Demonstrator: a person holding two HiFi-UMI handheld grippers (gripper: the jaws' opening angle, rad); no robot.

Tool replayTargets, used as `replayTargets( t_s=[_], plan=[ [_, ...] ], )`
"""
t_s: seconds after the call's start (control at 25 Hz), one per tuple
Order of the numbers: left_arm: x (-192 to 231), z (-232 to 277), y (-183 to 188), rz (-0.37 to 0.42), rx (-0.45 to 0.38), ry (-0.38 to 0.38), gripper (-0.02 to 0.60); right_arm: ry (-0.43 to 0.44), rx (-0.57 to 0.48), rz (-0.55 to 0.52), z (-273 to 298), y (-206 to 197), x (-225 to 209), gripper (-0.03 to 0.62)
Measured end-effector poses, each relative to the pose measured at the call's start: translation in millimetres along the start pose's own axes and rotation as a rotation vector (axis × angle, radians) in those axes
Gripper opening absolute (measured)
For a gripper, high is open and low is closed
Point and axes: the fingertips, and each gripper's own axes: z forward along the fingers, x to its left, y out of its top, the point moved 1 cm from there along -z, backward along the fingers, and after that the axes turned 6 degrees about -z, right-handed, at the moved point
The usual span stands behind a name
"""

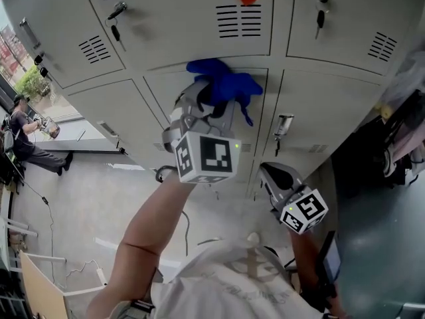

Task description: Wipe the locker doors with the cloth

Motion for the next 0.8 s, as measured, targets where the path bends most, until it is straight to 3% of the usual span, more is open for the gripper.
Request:
replayTargets(
  t_s=[0.32, 0.6, 0.8],
  plan=[
    [-35, 15, 25, 0.127, -0.014, -0.021, 0.121, -0.041, -0.006, 0.019, -18, -3, -11, 0.006],
    [-61, 26, 40, 0.171, -0.012, -0.085, 0.123, -0.058, -0.007, 0.030, -28, -4, -19, 0.006],
    [-81, 34, 42, 0.254, 0.019, -0.146, 0.123, -0.054, 0.001, 0.043, -31, -8, -19, 0.006]
  ],
)
